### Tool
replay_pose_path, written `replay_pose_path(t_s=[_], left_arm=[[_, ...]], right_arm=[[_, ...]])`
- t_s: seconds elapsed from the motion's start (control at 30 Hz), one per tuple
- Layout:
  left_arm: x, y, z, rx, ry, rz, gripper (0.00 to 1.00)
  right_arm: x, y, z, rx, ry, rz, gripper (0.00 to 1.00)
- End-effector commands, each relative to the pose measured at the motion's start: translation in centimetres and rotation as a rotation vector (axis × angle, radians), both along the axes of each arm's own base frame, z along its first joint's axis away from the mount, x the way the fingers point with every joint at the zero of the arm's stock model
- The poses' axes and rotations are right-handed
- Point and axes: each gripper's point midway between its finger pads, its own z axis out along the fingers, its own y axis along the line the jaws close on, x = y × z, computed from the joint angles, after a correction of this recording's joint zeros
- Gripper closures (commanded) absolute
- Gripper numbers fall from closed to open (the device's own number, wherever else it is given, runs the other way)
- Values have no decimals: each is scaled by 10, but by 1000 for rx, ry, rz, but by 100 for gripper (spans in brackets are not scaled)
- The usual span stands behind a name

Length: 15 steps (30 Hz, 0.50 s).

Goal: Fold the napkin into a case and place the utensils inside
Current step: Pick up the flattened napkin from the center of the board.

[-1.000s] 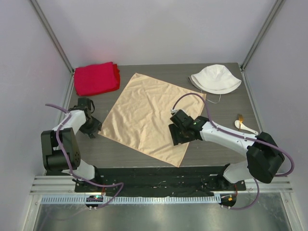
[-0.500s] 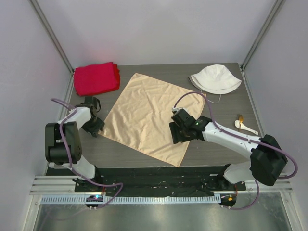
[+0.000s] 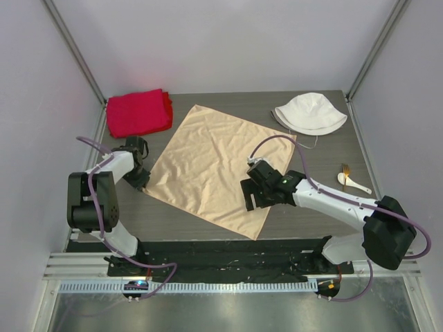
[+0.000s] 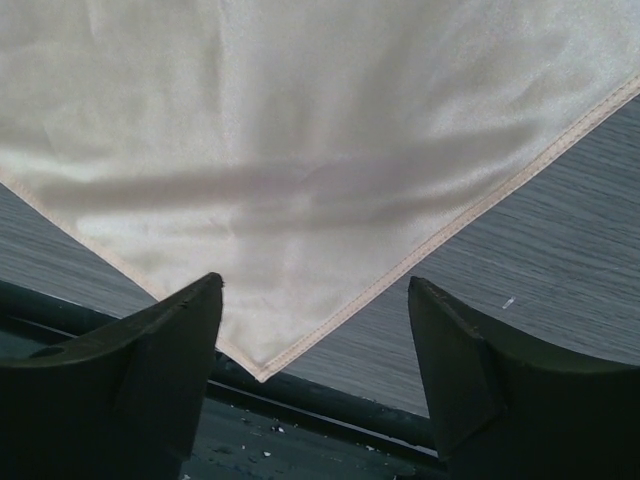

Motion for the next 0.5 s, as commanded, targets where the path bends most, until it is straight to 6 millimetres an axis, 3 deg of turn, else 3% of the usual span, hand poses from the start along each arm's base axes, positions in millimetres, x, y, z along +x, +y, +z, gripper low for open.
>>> replay_pose_path(t_s=[0.0, 0.03, 0.13, 0.27, 0.4, 0.47], left_arm=[[2, 13, 5, 74, -12, 6, 84], [4, 15, 8, 83, -21, 3, 92], [11, 20, 23, 113, -65, -20, 99], [24, 13, 35, 85, -121, -61, 100], [39, -1, 40, 8, -178, -93, 100], [39, -2, 40, 2, -173, -92, 100]], right_arm=[[-10, 9, 2, 27, -14, 22, 17], [-14, 9, -3, 15, -3, 28, 15], [-29, 16, -12, -3, 11, 61, 14], [-44, 23, -19, -36, -8, 123, 16], [-60, 31, -27, -72, -8, 187, 41], [-73, 37, -30, -81, -2, 231, 45]])
